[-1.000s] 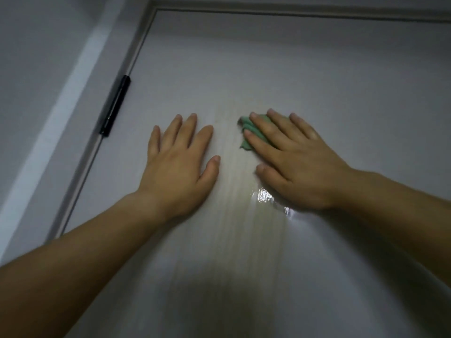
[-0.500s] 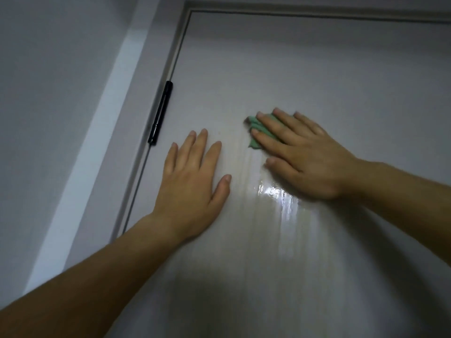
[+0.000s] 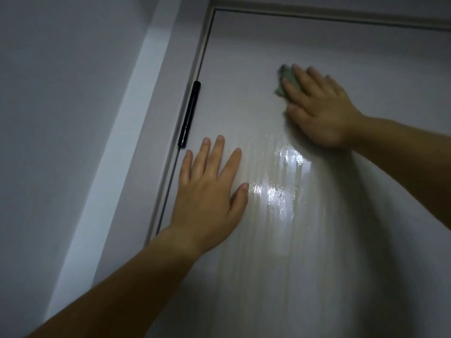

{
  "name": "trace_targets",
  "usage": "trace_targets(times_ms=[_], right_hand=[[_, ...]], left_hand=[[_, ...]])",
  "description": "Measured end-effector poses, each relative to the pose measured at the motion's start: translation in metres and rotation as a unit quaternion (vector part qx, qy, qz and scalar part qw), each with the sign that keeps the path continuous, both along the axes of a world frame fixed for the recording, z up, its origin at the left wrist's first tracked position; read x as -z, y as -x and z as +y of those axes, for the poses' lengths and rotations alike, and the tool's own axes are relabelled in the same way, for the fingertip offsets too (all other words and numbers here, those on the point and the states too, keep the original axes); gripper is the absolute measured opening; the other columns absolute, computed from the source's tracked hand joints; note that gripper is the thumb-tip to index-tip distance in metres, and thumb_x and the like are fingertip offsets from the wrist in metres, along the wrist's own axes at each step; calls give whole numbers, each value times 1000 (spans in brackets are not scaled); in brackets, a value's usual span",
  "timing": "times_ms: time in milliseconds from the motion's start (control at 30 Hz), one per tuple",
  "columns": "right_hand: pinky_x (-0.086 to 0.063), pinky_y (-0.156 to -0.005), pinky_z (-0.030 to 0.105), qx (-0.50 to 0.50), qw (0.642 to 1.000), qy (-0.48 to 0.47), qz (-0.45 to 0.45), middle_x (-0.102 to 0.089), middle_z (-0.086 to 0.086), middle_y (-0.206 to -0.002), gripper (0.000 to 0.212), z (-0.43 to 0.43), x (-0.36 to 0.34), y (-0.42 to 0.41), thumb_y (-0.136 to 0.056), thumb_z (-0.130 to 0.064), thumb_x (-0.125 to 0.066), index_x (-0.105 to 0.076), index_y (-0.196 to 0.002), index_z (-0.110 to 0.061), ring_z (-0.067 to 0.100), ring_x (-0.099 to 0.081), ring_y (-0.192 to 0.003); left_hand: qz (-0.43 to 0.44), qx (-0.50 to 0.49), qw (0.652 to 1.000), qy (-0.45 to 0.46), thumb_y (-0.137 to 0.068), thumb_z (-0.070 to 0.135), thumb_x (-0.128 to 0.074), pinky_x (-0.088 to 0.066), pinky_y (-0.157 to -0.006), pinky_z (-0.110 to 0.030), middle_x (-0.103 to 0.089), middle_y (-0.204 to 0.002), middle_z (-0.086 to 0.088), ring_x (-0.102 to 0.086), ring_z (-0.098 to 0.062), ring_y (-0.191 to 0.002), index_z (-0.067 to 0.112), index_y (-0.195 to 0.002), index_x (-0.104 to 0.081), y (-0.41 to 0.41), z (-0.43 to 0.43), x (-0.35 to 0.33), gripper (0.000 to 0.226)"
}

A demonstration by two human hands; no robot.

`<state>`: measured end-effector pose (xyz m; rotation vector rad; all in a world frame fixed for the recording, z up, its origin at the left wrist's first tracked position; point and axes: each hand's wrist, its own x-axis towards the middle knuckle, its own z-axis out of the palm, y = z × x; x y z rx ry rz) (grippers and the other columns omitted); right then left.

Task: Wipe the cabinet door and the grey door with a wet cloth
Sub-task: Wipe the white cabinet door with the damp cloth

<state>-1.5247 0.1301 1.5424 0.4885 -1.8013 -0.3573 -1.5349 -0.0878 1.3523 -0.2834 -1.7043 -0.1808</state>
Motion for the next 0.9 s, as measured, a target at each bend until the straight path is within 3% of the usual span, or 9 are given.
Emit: trace_targets(times_ms=[67,100,267,333,467,533,700,900], right_hand=[[6,-125,44,-5,998,59,-15,10,1,-171,78,-20,-7,0,-91,-61,-2,-1,-162,-28,25,10,-157],[6,-125,44,-8,999,40,-13,10,1,-170,79,-33,3,-2,-90,-61,-1,-1,-162,-27,25,10,-157],[10,-125,39,-34,983,-179,-12,15,-6,-169,67,-45,68,-4,-101,-55,-7,5,-162,-31,16,18,-154],[7,-125,38,-27,988,-150,-6,11,-6,-170,67,-48,44,-3,-100,-55,-8,2,-162,-32,18,13,-156],[8,-124,43,-24,1000,12,-9,10,-1,-170,67,-79,-15,0,-100,-55,-8,1,-162,-30,23,11,-157],[8,-125,43,-33,999,-6,-6,11,0,-170,67,-100,-5,0,-101,-55,-9,1,-162,-29,23,11,-156],[10,-125,39,-58,983,-176,-4,11,-5,-170,65,-95,56,0,-103,-53,-10,2,-162,-30,16,14,-155],[9,-124,41,-44,998,-52,-17,10,0,-171,64,-114,19,-1,-105,-52,-13,0,-162,-27,23,12,-157]], left_hand=[[4,6,1000,0,-102,55,-19,1,-128,-47,-7,-172,-6,2,-24,-159,24,-162,-20,-2,-1,1,68],[5,11,1000,-1,-102,55,-20,1,-128,-46,-8,-172,-7,1,-24,-159,23,-162,-21,-2,-2,3,68],[6,5,1000,-9,-103,53,-25,0,-126,-41,-6,-172,-9,1,-24,-159,22,-162,-18,-1,-16,19,67],[5,1,1000,-5,-103,53,-26,-3,-127,-42,-5,-172,-8,1,-24,-159,22,-162,-17,2,-21,25,67],[6,-1,1000,2,-104,55,-23,-7,-126,-43,-6,-172,-3,-4,-23,-159,27,-162,-13,5,-30,30,66],[5,6,1000,4,-104,54,-23,-6,-126,-41,-6,-172,-2,-3,-21,-159,27,-162,-12,5,-32,33,65],[-6,7,1000,7,-104,54,-21,-1,-126,-40,0,-172,-2,4,-19,-159,25,-162,-7,4,-33,46,67],[-12,7,1000,6,-104,53,-22,-1,-127,-40,0,-172,-3,5,-20,-159,21,-163,-9,4,-34,57,69]])
